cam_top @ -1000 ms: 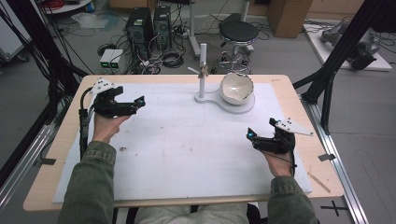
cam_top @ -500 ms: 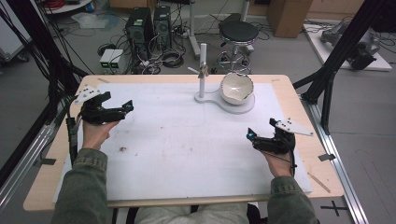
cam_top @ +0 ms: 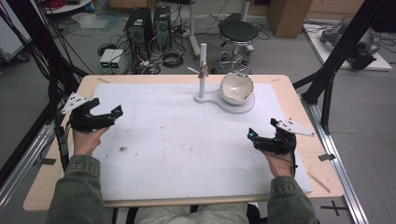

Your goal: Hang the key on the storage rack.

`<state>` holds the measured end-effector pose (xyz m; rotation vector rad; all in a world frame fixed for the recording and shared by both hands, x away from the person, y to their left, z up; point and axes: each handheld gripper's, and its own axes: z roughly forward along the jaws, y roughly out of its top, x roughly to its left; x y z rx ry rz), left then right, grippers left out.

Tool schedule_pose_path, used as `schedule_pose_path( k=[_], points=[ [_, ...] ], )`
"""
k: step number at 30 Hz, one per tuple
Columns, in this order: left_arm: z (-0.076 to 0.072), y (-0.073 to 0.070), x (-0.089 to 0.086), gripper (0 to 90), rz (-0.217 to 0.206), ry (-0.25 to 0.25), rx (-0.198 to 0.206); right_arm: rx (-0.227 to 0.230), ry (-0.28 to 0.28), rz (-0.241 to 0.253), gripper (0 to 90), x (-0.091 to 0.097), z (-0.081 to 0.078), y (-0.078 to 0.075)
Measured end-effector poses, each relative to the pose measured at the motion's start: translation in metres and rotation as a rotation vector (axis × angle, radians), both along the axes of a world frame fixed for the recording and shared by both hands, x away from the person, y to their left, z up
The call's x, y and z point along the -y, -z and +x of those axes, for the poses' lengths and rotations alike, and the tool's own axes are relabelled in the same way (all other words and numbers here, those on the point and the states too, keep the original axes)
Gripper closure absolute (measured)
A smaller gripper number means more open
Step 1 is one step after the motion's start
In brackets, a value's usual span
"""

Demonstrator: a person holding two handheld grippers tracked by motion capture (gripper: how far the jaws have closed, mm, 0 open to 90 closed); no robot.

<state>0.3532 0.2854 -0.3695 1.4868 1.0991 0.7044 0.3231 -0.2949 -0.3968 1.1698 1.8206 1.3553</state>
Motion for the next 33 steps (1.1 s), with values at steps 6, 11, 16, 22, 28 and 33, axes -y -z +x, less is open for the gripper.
schedule_pose_path(
  k=[6,11,16,22,28,33],
  points=[
    [-0.007,0.007,-0.005,1.8,-0.005,-0.025,0.010,0.001,-0.001,-0.002,1.4,-0.001,0.000,0.001],
    [-0.013,0.015,-0.012,1.8,-0.016,-0.055,0.010,0.000,-0.002,-0.004,1.4,-0.001,0.000,0.001],
    [-0.020,0.021,-0.023,1.8,-0.031,-0.080,0.027,-0.002,-0.001,-0.002,1.4,-0.001,0.000,0.001],
    [-0.031,0.033,-0.035,1.8,-0.020,-0.120,0.013,0.001,0.000,-0.005,1.4,0.000,0.000,0.001],
    [-0.036,0.034,-0.037,1.8,-0.039,-0.120,0.018,-0.005,-0.006,-0.015,1.4,-0.002,0.002,0.002],
    [-0.035,0.035,-0.036,1.7,-0.033,-0.121,0.013,-0.011,-0.014,-0.022,1.4,-0.003,0.003,0.003]
  ],
)
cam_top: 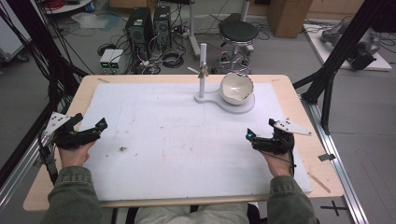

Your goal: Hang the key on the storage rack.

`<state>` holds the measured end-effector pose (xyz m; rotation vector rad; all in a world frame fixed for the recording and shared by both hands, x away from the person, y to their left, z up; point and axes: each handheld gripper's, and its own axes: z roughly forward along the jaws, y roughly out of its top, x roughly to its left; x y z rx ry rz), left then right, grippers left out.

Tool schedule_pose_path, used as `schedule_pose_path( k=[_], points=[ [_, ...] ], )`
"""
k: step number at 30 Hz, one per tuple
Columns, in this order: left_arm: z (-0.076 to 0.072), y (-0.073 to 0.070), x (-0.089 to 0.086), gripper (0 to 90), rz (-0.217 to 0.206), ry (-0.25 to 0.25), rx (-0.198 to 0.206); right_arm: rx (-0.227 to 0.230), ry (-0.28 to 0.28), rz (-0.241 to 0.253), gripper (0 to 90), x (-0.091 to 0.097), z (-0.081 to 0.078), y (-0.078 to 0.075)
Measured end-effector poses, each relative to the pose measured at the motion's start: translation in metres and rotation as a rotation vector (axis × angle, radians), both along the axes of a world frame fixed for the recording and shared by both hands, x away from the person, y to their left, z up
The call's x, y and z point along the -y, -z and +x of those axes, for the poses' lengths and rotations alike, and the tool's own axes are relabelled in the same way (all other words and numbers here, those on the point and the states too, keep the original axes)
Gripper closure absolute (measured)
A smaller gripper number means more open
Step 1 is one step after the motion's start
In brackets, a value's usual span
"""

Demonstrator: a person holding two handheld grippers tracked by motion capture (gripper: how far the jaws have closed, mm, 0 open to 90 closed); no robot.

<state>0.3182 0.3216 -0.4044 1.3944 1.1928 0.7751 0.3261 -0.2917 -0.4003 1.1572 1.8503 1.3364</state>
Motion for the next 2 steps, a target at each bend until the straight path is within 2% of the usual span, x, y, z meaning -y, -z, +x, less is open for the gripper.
schedule_pose_path(
  k=[2],
  points=[
    [0.0008,0.0004,0.0003,1.8,-0.001,0.004,0.001,-0.002,-0.004,-0.002,1.3,-0.0008,0.0004,0.0005]
  ],
)
